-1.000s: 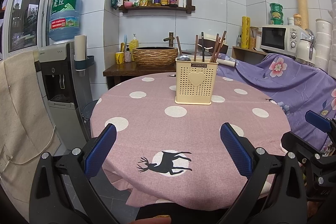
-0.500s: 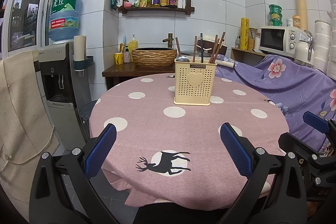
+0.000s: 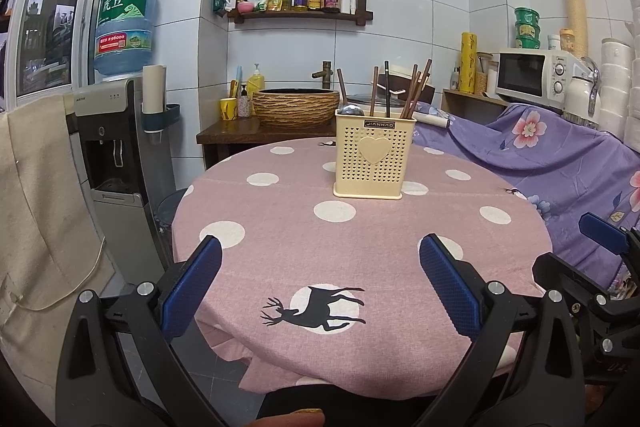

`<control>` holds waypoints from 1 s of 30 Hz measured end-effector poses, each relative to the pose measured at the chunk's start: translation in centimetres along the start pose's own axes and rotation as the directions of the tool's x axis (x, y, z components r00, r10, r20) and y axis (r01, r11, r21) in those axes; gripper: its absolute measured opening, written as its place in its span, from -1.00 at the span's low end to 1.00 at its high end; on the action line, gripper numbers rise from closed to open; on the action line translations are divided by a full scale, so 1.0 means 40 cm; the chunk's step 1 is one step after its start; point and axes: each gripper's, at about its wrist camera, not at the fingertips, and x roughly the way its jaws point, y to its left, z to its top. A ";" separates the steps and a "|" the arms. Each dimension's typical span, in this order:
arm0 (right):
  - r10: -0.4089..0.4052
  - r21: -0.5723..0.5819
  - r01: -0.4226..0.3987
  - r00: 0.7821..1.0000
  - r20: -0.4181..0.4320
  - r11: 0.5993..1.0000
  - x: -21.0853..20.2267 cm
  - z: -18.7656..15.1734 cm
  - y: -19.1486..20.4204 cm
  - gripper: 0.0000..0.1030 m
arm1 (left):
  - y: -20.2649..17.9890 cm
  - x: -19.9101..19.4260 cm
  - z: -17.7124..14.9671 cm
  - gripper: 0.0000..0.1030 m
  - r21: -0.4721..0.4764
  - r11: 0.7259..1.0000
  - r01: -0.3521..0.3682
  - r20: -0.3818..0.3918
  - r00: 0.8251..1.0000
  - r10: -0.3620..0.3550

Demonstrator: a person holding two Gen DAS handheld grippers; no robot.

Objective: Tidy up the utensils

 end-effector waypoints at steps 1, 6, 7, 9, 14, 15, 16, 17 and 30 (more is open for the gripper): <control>0.000 0.000 0.000 1.000 0.001 1.000 0.001 0.001 -0.002 0.88 | 0.001 0.001 -0.001 0.89 -0.001 1.000 -0.001 -0.001 1.000 0.001; 0.000 0.000 0.000 1.000 0.000 1.000 0.001 0.001 -0.001 0.88 | 0.001 0.002 -0.002 0.89 -0.001 1.000 -0.002 -0.002 1.000 0.002; -0.001 0.000 0.001 1.000 0.000 1.000 0.001 0.001 0.000 0.88 | 0.001 0.002 -0.003 0.89 0.000 1.000 -0.004 -0.002 1.000 0.004; -0.001 0.000 0.001 1.000 0.000 1.000 0.000 0.000 0.001 0.88 | -0.001 0.003 -0.004 0.89 0.005 1.000 -0.006 -0.002 1.000 0.006; -0.001 0.000 0.001 1.000 0.000 1.000 0.001 0.002 -0.002 0.88 | -0.006 0.003 -0.005 0.89 0.014 1.000 -0.009 -0.001 1.000 0.009; 0.000 0.000 0.000 1.000 0.000 1.000 0.001 0.002 -0.002 0.88 | -0.006 0.004 -0.005 0.89 0.014 1.000 -0.010 -0.002 1.000 0.010; 0.000 0.000 0.000 1.000 0.000 1.000 0.001 0.002 -0.002 0.88 | -0.008 0.004 -0.006 0.89 0.014 1.000 -0.011 -0.003 1.000 0.011; 0.000 -0.001 0.000 1.000 0.000 1.000 0.001 0.002 -0.002 0.88 | -0.008 0.004 -0.006 0.89 0.013 1.000 -0.011 -0.003 1.000 0.011; -0.001 -0.001 0.001 1.000 -0.001 1.000 0.001 0.002 0.000 0.88 | -0.004 0.010 -0.009 0.89 -0.001 1.000 -0.003 -0.016 1.000 0.003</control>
